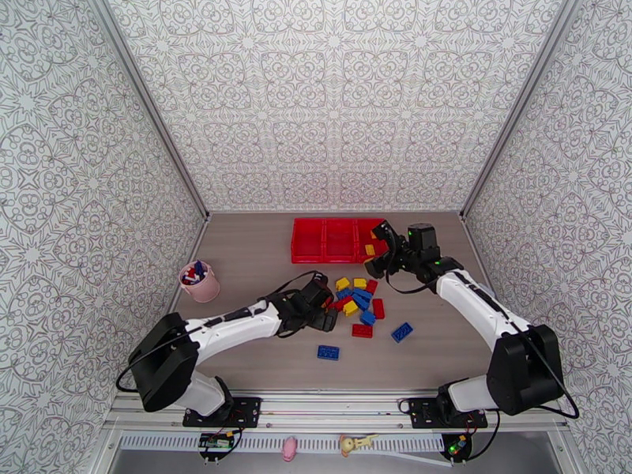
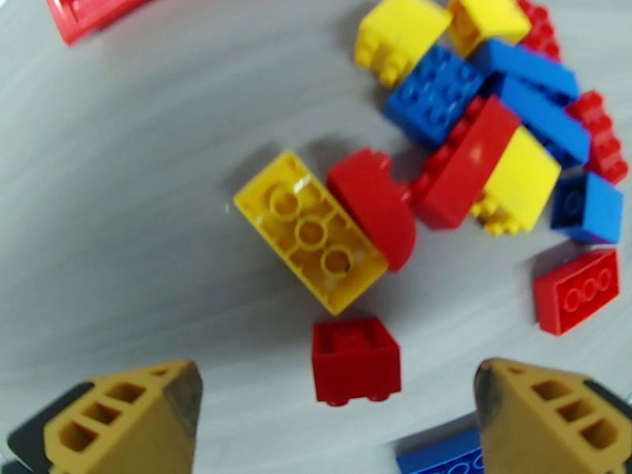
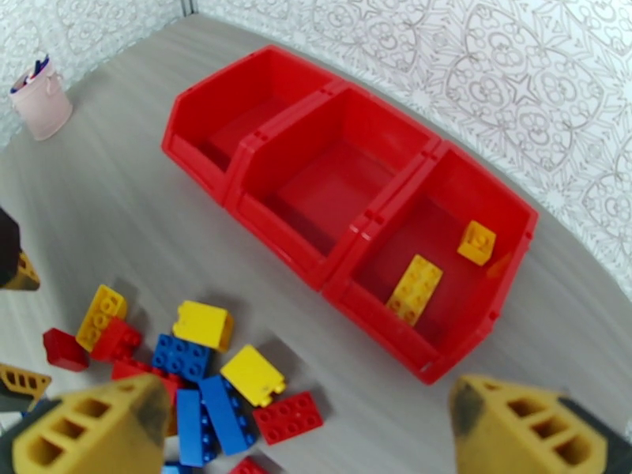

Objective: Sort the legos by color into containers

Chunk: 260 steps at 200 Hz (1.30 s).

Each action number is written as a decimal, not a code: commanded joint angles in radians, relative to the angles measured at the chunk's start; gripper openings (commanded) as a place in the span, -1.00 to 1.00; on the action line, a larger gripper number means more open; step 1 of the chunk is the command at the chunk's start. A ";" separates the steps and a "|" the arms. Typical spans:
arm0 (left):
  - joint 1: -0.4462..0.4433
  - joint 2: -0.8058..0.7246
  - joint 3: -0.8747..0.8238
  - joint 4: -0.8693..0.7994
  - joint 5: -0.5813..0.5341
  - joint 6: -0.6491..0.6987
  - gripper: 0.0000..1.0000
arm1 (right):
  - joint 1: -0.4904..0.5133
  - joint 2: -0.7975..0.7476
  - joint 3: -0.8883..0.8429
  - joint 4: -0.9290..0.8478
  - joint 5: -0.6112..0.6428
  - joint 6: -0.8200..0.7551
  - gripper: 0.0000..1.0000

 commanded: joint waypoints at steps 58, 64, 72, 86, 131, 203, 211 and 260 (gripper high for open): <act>-0.004 0.141 0.090 -0.046 0.067 -0.048 0.45 | -0.001 0.039 0.030 -0.015 -0.007 -0.025 0.97; -0.002 0.147 0.094 -0.051 0.068 -0.048 0.37 | -0.002 0.039 0.033 -0.016 -0.009 -0.026 0.97; 0.000 0.153 0.100 -0.056 0.068 -0.050 0.26 | -0.001 0.037 0.033 -0.016 -0.010 -0.025 0.97; 0.002 0.158 0.102 -0.061 0.070 -0.051 0.15 | -0.001 0.033 0.031 -0.015 -0.013 -0.025 0.97; 0.010 0.145 0.099 -0.061 0.066 -0.060 -0.19 | -0.001 0.028 0.025 -0.016 -0.015 -0.023 0.98; 0.012 0.010 0.081 0.037 -0.011 -0.022 -0.38 | -0.001 0.000 0.041 -0.047 -0.044 -0.028 0.98; 0.015 -0.010 0.082 0.064 -0.017 0.002 -0.39 | -0.001 -0.005 0.039 -0.046 -0.055 -0.029 0.99; 0.095 -0.034 0.140 0.282 -0.097 0.177 -0.39 | 0.015 -0.005 0.050 -0.061 -0.105 -0.051 0.99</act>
